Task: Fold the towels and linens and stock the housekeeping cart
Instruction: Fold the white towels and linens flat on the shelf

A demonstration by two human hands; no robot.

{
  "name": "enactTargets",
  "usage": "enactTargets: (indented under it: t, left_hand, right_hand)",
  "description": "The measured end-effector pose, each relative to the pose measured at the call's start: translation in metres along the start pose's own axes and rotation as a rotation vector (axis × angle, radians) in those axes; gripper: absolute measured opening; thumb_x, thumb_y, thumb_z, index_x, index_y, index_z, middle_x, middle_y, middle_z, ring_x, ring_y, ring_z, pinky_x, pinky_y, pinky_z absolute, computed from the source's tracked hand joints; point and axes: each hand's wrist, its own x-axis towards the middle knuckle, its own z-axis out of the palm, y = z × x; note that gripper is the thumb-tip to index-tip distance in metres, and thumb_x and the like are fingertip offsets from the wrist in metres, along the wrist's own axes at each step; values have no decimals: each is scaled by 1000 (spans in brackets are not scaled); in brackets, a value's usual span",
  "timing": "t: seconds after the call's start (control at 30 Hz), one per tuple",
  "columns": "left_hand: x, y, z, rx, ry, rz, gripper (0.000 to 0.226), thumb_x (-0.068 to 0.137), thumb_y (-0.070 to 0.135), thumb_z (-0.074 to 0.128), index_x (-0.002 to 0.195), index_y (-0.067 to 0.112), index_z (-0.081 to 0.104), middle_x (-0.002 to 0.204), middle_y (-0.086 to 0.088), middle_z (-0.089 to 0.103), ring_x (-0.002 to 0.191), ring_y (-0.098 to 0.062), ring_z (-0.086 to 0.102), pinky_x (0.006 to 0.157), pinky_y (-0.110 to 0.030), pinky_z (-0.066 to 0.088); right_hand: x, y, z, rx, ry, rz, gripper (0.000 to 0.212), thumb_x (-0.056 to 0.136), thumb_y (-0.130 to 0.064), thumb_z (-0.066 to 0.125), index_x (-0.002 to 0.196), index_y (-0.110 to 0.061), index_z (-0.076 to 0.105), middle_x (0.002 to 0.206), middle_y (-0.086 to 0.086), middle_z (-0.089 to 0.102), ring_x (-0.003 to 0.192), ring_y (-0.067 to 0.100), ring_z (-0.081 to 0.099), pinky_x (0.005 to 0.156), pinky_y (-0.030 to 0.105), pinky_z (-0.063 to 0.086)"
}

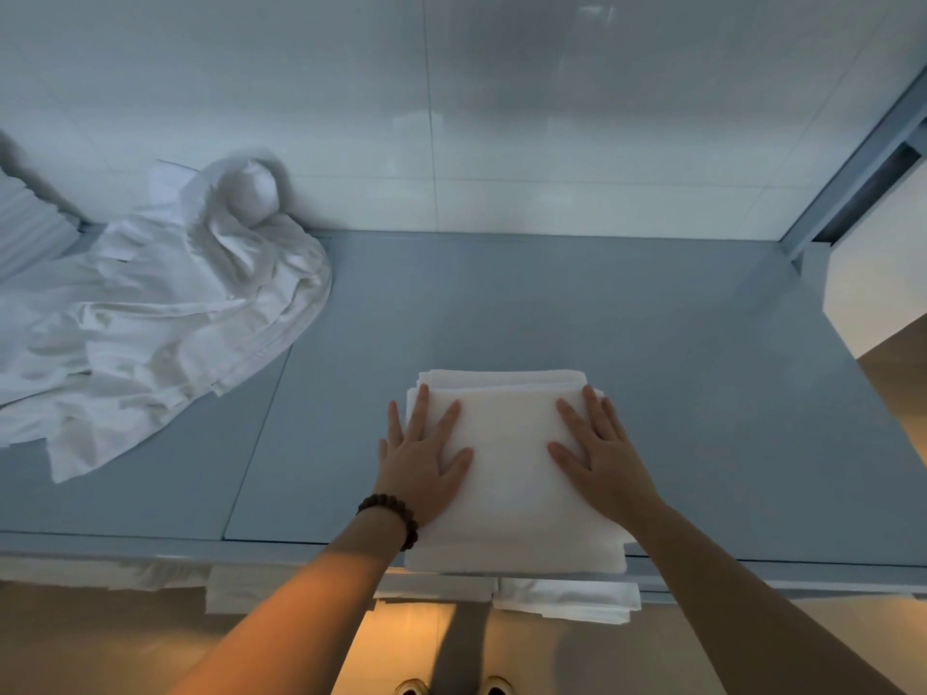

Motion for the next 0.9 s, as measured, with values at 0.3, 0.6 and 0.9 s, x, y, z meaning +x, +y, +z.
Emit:
enactTargets:
  t: [0.3, 0.6, 0.9]
  left_hand:
    - [-3, 7, 3, -131, -11, 14, 64, 95, 47, 47, 151, 40, 17, 155, 17, -22, 132, -37, 33, 112, -40, 27]
    - [-3, 11, -7, -274, 84, 48, 48, 93, 26, 59, 140, 29, 48, 161, 10, -1, 133, -34, 36, 114, -40, 28]
    - [-7, 9, -7, -398, 45, 45, 48, 92, 24, 63, 138, 30, 50, 160, 12, 4, 142, -14, 24, 108, -18, 20]
  right_hand:
    - [-7, -1, 4, 210, -3, 121, 72, 91, -54, 52, 149, -45, 10, 160, -7, -10, 136, 26, 39, 105, 37, 35]
    - [-9, 0, 4, 266, 60, 83, 66, 92, -37, 60, 149, -36, 26, 161, 3, 5, 143, 24, 26, 110, 34, 29]
    - [-10, 1, 3, 257, 42, 79, 66, 91, -37, 61, 148, -35, 28, 161, 6, 7, 142, 26, 27, 110, 33, 27]
